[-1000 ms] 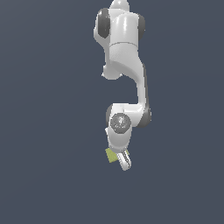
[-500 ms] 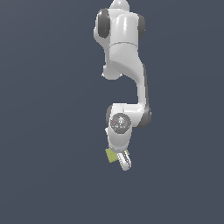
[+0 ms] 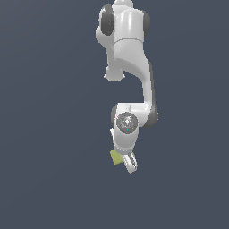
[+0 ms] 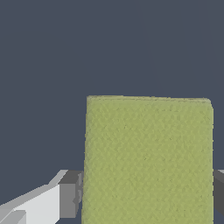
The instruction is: Pick up the object and move it to a goal position.
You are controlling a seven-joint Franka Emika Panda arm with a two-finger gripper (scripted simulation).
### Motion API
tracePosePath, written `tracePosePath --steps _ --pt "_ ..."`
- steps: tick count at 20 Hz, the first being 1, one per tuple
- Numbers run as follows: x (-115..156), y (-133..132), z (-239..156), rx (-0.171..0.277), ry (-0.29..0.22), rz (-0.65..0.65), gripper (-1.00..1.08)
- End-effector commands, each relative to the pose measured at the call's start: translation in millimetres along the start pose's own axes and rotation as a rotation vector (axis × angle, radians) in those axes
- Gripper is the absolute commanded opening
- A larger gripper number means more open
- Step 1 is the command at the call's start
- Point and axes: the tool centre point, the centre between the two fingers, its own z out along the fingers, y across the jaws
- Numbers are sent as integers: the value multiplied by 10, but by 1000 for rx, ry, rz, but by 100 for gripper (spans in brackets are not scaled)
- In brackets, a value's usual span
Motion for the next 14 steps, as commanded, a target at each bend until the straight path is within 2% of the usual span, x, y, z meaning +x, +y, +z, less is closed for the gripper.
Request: tracePosePath --steps 1,14 --pt "-94 -27 -126 3 0 -1 -100" --pt "-982 -192 -1228 3 0 0 -100"
